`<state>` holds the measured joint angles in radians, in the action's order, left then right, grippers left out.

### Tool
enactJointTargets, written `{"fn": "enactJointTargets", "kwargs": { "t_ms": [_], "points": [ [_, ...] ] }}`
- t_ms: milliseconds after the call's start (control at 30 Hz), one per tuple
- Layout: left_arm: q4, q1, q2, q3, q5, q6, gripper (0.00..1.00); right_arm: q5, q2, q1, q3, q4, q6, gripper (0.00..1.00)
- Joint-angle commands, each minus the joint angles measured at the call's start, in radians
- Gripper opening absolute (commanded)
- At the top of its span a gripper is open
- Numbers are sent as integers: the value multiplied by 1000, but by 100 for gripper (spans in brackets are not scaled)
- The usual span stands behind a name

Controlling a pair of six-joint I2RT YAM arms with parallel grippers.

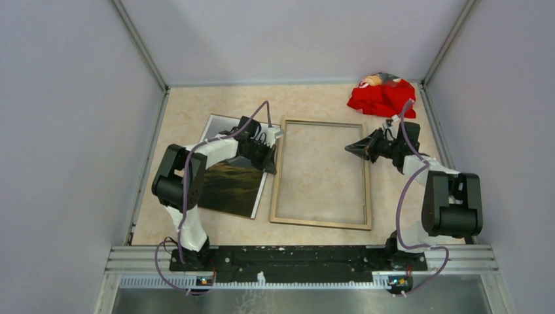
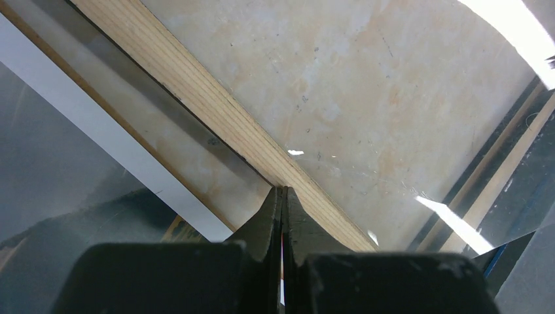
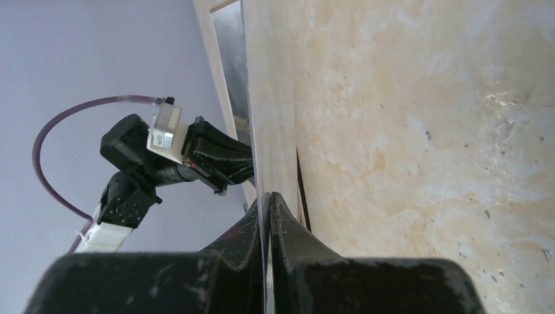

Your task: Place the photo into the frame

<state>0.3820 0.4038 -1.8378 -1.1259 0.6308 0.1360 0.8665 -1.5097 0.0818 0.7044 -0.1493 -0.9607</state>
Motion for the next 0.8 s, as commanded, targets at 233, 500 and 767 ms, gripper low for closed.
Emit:
{"fn": "enactJointTargets", "kwargs": {
  "t_ms": [233, 500, 767],
  "points": [
    [14, 18, -42, -1, -54, 19, 0, 65, 2, -70, 41, -121, -33, 0],
    [12, 18, -38, 4, -56, 20, 0, 101, 36, -104, 25, -255, -110, 0],
    [9, 19, -44, 2, -54, 18, 0, 123, 56, -115, -20, -368, -156, 0]
  ]
}}
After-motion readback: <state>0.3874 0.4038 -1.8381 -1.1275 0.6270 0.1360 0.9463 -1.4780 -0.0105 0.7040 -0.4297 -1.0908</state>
